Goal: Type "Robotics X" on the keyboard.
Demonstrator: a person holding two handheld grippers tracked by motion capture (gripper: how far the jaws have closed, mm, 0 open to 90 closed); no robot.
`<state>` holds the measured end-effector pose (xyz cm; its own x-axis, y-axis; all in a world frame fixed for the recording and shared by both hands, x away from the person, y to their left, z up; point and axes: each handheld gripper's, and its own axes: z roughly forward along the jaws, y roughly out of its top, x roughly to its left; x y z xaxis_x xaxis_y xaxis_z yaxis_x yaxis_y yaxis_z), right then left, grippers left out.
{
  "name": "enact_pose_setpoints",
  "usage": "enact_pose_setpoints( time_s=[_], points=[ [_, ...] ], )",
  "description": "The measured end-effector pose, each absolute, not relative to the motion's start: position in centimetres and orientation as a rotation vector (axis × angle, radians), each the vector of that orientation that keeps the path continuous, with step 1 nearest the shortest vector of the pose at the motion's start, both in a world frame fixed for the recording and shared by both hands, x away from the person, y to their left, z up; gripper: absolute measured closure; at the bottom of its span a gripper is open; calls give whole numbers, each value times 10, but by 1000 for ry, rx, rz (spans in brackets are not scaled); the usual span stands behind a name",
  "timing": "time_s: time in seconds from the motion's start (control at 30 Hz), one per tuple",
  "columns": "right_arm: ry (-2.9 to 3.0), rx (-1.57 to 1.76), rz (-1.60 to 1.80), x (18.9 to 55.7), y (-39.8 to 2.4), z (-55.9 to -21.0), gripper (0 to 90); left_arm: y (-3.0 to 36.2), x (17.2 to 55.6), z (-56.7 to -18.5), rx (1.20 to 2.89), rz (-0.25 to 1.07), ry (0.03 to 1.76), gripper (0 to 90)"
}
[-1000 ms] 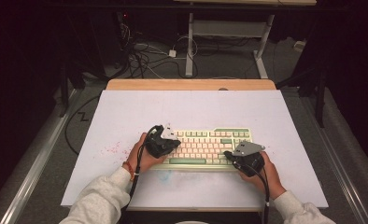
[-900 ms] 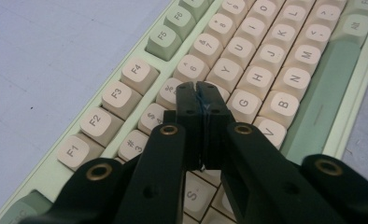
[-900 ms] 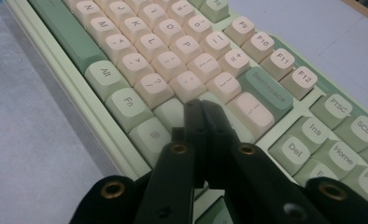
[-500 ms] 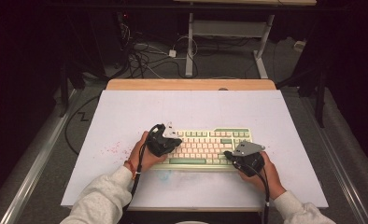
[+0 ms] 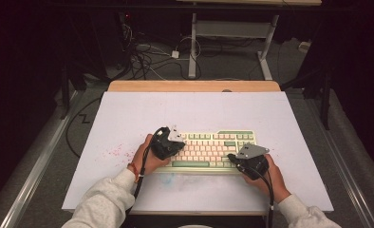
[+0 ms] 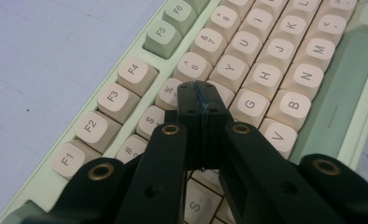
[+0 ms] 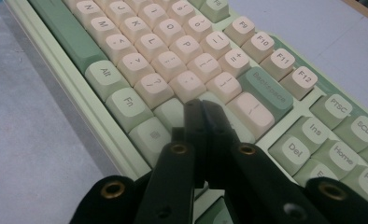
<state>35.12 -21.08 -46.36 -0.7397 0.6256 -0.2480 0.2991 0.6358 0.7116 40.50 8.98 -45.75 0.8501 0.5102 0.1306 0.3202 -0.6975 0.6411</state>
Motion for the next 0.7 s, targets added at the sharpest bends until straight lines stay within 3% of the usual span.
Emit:
enact_pose_setpoints(
  time_s=[0.27, 0.43, 0.57, 0.6, 0.67, 0.7],
  points=[
    [2371, 725, 908, 350, -210, -463, 900, 95, 399, -446, 2345, 442, 575, 862],
    [2358, 737, 963, 350, -217, -455, 900, 104, 391, -437, 2282, 495, 545, 805],
    [2332, 736, 975, 348, -221, -451, 900, 113, 384, -432, 2248, 549, 539, 607],
    [2332, 736, 975, 348, -221, -451, 900, 115, 381, -431, 2231, 573, 546, 607],
    [2329, 732, 976, 347, -221, -449, 900, 120, 375, -430, 2221, 619, 546, 485],
    [2324, 734, 984, 346, -222, -448, 900, 123, 372, -431, 2217, 638, 542, 379]
  ],
)
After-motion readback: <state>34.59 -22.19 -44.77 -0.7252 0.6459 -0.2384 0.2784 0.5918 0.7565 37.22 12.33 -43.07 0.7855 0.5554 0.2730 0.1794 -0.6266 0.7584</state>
